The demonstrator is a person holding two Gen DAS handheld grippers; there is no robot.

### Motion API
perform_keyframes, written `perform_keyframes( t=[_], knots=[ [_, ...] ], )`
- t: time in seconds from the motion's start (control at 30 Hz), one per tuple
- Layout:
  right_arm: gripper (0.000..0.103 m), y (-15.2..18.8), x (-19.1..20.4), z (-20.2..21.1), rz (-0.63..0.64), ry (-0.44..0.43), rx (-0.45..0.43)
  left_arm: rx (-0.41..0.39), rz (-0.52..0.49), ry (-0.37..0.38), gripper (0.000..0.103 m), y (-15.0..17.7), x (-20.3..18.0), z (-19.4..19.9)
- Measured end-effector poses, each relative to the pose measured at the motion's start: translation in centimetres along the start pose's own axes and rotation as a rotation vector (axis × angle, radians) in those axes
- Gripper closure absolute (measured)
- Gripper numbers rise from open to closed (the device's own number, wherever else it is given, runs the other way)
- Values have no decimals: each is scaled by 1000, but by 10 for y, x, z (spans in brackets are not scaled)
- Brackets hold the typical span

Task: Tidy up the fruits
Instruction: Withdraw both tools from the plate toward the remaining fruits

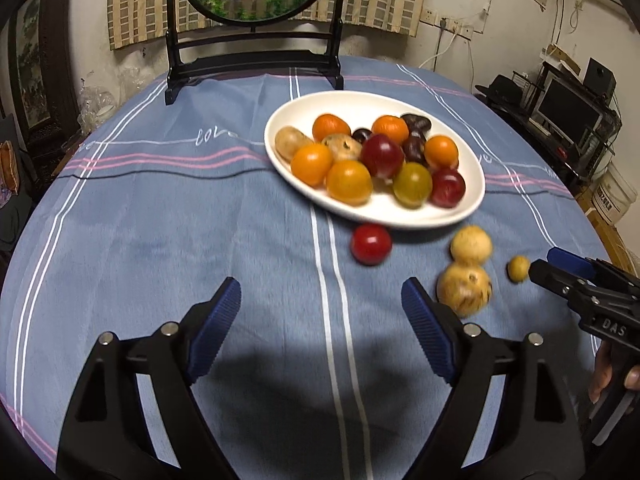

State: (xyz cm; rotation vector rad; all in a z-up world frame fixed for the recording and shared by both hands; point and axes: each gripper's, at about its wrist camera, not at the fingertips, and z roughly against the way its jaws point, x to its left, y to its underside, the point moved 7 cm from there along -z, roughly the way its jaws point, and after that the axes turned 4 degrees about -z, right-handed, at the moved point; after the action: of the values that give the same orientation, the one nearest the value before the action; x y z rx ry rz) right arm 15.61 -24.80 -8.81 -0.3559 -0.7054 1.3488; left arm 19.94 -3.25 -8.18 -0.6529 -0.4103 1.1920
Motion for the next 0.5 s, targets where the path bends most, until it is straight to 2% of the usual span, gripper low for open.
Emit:
perform_keyframes(
  t=[0.27,0.5],
  knots=[
    [41,12,-5,-12,-8,15,45,43,-3,11,19,16,-4,-9],
    [41,6,-10,-25,0,81,55,63,-17,22,19,22,-9,-15]
  ],
)
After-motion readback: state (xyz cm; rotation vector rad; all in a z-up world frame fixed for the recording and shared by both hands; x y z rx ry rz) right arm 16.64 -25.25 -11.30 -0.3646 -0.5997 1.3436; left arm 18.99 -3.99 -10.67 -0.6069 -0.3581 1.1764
